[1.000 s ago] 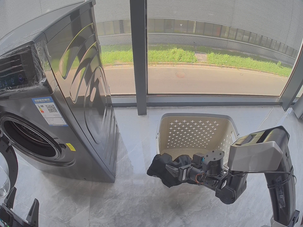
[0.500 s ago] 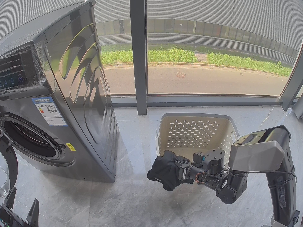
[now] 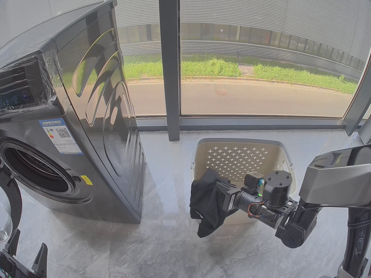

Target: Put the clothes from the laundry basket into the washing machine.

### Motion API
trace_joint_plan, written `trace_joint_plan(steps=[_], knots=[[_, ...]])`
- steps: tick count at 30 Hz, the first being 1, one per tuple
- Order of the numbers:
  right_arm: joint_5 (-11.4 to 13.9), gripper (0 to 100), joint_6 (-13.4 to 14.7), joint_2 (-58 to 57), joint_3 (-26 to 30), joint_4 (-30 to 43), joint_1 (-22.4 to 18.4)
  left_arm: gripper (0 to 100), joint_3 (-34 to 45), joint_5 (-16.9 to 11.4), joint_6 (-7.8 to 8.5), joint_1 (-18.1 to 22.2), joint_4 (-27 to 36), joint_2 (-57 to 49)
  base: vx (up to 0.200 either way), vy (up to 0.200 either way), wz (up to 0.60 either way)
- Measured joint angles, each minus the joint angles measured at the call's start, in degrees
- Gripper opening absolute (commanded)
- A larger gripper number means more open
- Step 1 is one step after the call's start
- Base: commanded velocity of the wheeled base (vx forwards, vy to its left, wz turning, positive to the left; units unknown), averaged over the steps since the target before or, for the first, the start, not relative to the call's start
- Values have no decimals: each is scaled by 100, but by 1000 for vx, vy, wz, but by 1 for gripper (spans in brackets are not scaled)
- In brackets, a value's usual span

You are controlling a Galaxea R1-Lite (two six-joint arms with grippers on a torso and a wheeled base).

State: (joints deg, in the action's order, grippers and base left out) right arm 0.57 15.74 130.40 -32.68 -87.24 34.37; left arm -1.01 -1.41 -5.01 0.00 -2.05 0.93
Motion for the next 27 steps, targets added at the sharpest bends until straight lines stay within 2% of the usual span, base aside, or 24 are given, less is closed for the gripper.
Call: trace_joint_plan(steps=[6, 15, 18, 23, 27], knots=[[-144, 0, -66, -973, 440, -101, 152, 100, 0, 0, -10, 0, -2, 0, 0, 0, 0], [-333, 0, -614, -2475, 964, -67, 69, 100, 0, -9, -5, 0, -5, 0, 0, 0, 0], [-555, 0, -844, -2889, 1017, 116, -69, 100, 0, -30, 11, 0, -5, 0, 0, 0, 0], [-1117, 0, -1063, -3399, 1011, 513, -195, 100, 0, -55, 44, 0, -5, 0, 0, 0, 0], [-1253, 0, -1087, -3689, 909, 756, -199, 100, 0, -69, 39, 0, 0, 0, 0, 0, 0]])
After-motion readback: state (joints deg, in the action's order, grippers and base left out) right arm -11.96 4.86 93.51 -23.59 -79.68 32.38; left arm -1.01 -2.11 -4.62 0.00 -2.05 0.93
